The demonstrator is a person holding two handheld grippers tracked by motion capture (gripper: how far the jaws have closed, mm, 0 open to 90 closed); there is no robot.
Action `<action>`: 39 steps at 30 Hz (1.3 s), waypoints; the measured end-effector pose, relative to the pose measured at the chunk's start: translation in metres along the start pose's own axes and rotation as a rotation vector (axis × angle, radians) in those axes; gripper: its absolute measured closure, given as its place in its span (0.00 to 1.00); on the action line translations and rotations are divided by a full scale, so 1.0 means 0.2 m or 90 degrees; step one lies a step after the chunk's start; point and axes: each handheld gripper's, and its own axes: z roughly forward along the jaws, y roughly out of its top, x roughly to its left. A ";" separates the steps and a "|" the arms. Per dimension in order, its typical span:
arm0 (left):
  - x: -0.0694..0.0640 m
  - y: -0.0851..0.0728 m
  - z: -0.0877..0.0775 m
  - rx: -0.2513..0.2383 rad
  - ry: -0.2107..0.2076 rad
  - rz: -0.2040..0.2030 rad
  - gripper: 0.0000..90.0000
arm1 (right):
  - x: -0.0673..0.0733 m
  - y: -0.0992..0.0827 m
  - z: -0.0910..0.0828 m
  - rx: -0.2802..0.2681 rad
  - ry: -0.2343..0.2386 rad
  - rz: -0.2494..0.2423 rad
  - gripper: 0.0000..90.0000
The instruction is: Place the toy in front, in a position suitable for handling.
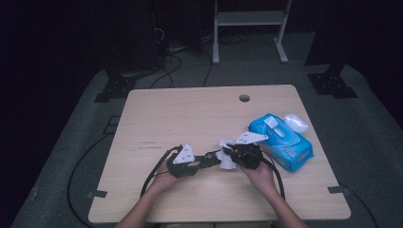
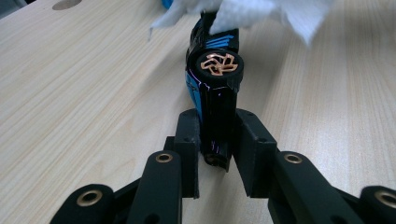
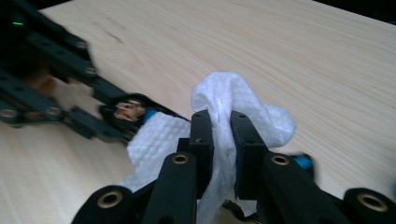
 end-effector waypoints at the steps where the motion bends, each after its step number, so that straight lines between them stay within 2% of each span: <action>1: 0.00 0.00 0.00 0.000 0.000 0.000 0.80 | 0.02 0.01 0.01 -0.001 0.008 -0.009 0.89; 3: 0.00 0.00 0.00 0.000 0.000 0.002 0.80 | 0.06 0.02 0.03 0.000 0.018 -0.024 0.89; 5: 0.00 0.00 0.00 0.000 -0.001 0.002 0.80 | 0.06 0.02 0.03 0.004 0.020 -0.028 0.89; 7: 0.00 0.00 0.00 0.000 -0.003 0.002 0.80 | 0.02 0.02 0.01 0.007 0.008 -0.019 0.89; 10: 0.00 0.00 0.00 -0.001 -0.003 0.001 0.80 | -0.05 0.00 -0.03 0.007 -0.026 0.003 0.89; 12: 0.00 0.00 0.00 -0.001 -0.001 0.002 0.80 | -0.08 -0.01 -0.04 0.005 -0.026 0.020 0.89; 14: 0.00 0.00 0.00 0.000 0.000 0.003 0.80 | -0.07 -0.01 -0.03 0.006 -0.030 0.012 0.89; 17: 0.00 0.00 0.00 -0.001 0.000 0.000 0.80 | -0.03 0.00 -0.01 0.006 -0.022 -0.001 0.89; 20: -0.01 0.02 0.03 0.014 -0.005 -0.012 0.68 | 0.02 0.01 0.02 0.003 0.009 -0.004 0.89; 21: -0.01 0.03 0.04 0.020 -0.005 -0.004 0.67 | 0.04 0.01 0.03 0.001 0.017 -0.010 0.89; 23: -0.02 0.03 0.06 0.025 0.001 0.003 0.67 | 0.06 0.02 0.04 -0.001 0.034 -0.009 0.89; 25: -0.02 0.03 0.05 0.023 0.002 0.005 0.73 | 0.06 0.02 0.04 0.002 0.038 -0.017 0.89; 27: -0.01 0.03 0.04 0.019 0.001 0.001 0.78 | 0.05 0.02 0.03 0.002 0.031 -0.015 0.89; 30: -0.01 0.02 0.03 0.021 0.005 0.005 0.78 | -0.01 0.00 0.00 0.004 0.000 -0.007 0.89; 32: -0.01 0.02 0.02 0.019 0.006 0.006 0.79 | -0.06 -0.01 -0.02 0.002 -0.023 0.012 0.89; 35: -0.01 0.02 0.02 0.018 0.006 0.006 0.79 | -0.07 -0.01 -0.03 0.000 -0.023 0.022 0.89; 39: -0.01 0.02 0.03 0.020 0.005 0.006 0.78 | -0.02 -0.01 0.00 -0.006 0.002 0.009 0.89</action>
